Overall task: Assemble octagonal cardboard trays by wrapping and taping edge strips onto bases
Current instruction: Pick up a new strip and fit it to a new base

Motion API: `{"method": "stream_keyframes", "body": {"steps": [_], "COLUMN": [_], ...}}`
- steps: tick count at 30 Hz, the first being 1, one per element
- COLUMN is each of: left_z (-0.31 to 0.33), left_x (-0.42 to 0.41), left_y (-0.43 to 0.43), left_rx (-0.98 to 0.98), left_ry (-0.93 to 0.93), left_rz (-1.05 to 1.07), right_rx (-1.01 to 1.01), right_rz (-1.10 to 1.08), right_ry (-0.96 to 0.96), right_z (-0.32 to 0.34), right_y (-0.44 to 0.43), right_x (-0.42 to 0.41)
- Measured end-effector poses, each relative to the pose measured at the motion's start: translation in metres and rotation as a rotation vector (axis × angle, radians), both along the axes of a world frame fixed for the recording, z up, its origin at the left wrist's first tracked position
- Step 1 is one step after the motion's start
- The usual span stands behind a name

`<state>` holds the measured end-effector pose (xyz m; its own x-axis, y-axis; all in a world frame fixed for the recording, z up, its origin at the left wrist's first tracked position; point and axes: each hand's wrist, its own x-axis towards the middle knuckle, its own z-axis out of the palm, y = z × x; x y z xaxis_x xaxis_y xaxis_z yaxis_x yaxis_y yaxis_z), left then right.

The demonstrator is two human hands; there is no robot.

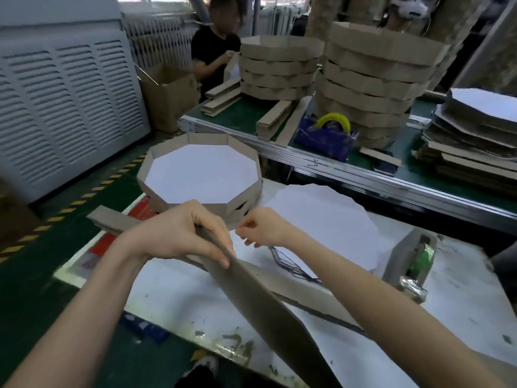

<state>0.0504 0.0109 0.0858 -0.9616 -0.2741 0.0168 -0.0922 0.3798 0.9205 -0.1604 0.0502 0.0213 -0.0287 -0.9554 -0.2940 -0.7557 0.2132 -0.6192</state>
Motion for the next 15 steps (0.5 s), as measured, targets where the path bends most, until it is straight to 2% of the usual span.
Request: {"method": "stream_keyframes", "body": {"steps": [2, 6, 8, 15], "left_z": [-0.003, -0.005, -0.005, -0.006], "left_x": [0.003, 0.007, 0.008, 0.008], "left_y": [0.0, 0.001, 0.0, -0.002], "left_rx": [0.024, 0.073, 0.074, 0.083], "left_ry": [-0.001, 0.001, -0.005, -0.008], "left_rz": [0.015, 0.029, 0.026, 0.034], "right_rx": [0.032, 0.112, 0.142, 0.152], "right_rz": [0.014, -0.001, 0.061, 0.083], "right_ry": [0.179, 0.373, 0.478, 0.567], "right_z": [-0.041, -0.105, -0.127, -0.155], "right_y": [-0.01, -0.01, -0.012, -0.022], "right_x": [0.004, 0.013, 0.016, 0.018]}}
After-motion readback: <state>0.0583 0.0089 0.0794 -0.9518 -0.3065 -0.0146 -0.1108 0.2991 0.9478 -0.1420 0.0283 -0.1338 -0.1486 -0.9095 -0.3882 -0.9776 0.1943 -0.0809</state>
